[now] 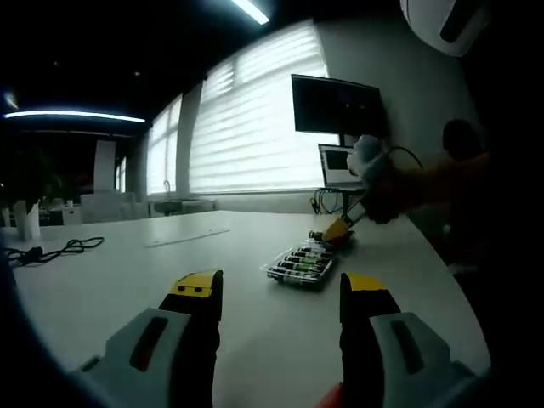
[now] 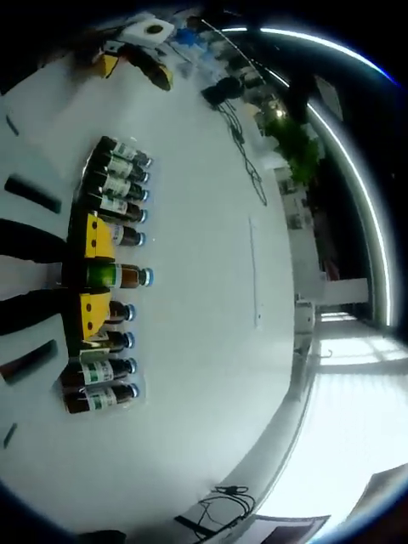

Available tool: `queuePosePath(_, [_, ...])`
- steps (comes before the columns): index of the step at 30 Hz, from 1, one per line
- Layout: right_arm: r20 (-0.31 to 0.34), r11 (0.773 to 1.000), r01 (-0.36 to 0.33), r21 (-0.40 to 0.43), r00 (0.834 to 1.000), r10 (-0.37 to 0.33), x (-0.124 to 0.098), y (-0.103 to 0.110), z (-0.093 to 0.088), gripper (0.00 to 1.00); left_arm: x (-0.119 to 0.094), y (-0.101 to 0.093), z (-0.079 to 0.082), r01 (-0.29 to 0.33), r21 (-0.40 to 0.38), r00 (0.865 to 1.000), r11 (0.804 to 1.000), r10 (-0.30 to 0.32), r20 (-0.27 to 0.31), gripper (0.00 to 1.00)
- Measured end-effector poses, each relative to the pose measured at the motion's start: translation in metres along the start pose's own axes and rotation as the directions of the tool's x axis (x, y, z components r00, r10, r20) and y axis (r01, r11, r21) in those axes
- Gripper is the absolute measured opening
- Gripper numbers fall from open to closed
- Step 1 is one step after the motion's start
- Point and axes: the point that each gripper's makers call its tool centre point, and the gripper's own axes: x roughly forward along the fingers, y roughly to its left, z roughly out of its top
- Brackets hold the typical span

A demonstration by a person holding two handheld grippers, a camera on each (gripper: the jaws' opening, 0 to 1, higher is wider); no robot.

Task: Grip medicine bottles put into box

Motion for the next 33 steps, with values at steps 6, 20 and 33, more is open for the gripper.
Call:
queuePosePath(6, [-0.002, 1.0, -0.011, 0.013, 1.0, 0.011, -0.002, -0.001, -0.002, 0.07, 0.0, 0.0, 0.0, -0.004, 0.002, 1.0, 1.0, 0.004, -0.001, 0.48])
queuePosePath(20, [0.084, 1.0, 0.007, 0.006, 0.996, -0.008, -0.012, -0.007, 0.016, 0.04, 0.0, 0.0, 0.0, -0.005, 0.008, 1.0, 1.0, 0.005, -0.003, 0.48])
queuePosePath(33, [0.046, 0.997, 0.008, -0.082, 0.999, -0.004, -0.004, -0.003, 0.001, 0.0, 0.0, 0.0, -0.001, -0.011, 0.015, 1.0, 1.0, 0.011, -0.009, 0.48])
